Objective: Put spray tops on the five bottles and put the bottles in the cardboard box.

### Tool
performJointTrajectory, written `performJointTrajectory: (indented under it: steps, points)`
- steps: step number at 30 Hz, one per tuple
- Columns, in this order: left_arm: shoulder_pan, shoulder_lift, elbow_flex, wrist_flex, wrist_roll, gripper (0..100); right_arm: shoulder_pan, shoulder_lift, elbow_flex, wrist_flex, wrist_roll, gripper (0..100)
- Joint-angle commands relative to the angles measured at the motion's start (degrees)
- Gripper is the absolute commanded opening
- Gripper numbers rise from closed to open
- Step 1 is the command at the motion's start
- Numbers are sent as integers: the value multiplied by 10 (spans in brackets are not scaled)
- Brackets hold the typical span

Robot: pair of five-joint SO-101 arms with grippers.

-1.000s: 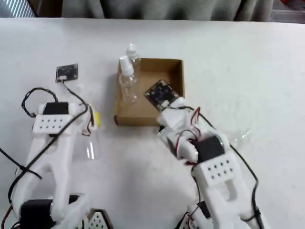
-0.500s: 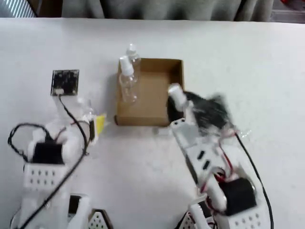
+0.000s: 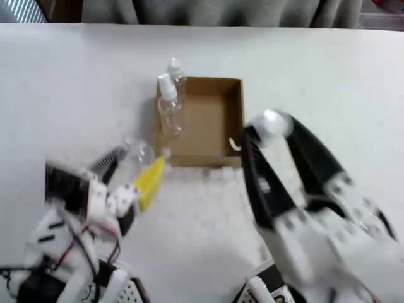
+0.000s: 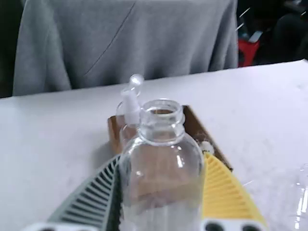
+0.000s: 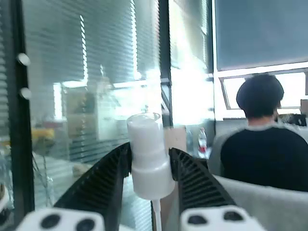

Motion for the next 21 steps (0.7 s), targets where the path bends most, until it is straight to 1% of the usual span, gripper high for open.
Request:
performJointTrajectory:
  steps: [1, 4, 6, 12, 14, 17, 21]
  points:
    - [59, -70, 20, -4, -8, 21, -36, 9, -40, -50, -2, 16]
    - [97, -113, 38, -3, -8, 21, -53, 25, -40, -55, -6, 16]
    - [107, -113, 44, 1, -8, 21, -73, 39, -37, -53, -7, 16]
    - [110, -113, 76, 1, -9, 21, -160, 93, -41, -58, -7, 16]
    - [110, -113, 82, 2, -29, 20, -176, 106, -40, -58, -7, 16]
    - [110, -113, 87, 2, -63, 20, -187, 122, -37, -57, -7, 16]
    - [110, -113, 87, 2, -65, 20, -188, 143, -37, -55, -7, 16]
